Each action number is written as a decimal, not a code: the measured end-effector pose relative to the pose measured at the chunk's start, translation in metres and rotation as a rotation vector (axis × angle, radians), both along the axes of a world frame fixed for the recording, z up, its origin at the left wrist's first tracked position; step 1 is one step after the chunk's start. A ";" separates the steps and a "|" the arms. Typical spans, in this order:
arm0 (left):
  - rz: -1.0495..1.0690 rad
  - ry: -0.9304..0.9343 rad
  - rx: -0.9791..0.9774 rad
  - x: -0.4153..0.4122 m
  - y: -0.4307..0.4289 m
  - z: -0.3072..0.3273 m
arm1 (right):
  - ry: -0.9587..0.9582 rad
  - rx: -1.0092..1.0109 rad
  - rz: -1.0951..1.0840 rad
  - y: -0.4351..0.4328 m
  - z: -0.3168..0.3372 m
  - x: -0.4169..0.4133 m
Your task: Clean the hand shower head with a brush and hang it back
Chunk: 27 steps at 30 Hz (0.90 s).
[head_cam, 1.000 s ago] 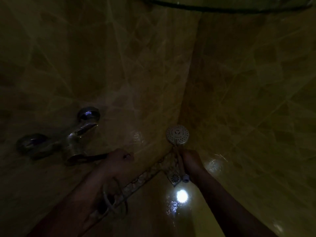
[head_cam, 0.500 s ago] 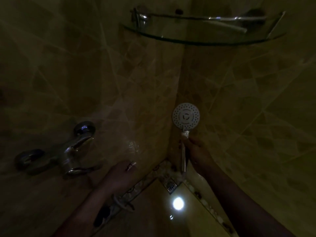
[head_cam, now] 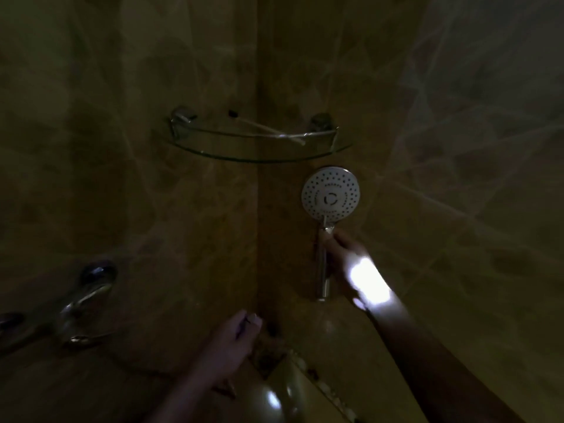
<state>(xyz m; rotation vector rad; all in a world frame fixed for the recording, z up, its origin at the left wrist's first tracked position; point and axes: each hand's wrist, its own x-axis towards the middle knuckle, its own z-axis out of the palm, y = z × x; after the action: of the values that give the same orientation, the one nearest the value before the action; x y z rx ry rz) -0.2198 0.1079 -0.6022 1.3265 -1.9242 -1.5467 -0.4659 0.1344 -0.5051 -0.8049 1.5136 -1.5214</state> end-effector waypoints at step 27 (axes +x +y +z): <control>-0.192 0.242 -0.176 -0.179 0.189 0.199 | 0.156 -0.320 0.012 0.205 0.225 -0.111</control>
<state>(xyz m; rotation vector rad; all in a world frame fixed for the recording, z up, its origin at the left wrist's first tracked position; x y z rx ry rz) -0.3989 0.2972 -0.4028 0.8624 -2.0236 -1.5031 -0.5770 0.3393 -0.2799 -1.1376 1.3876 -1.7520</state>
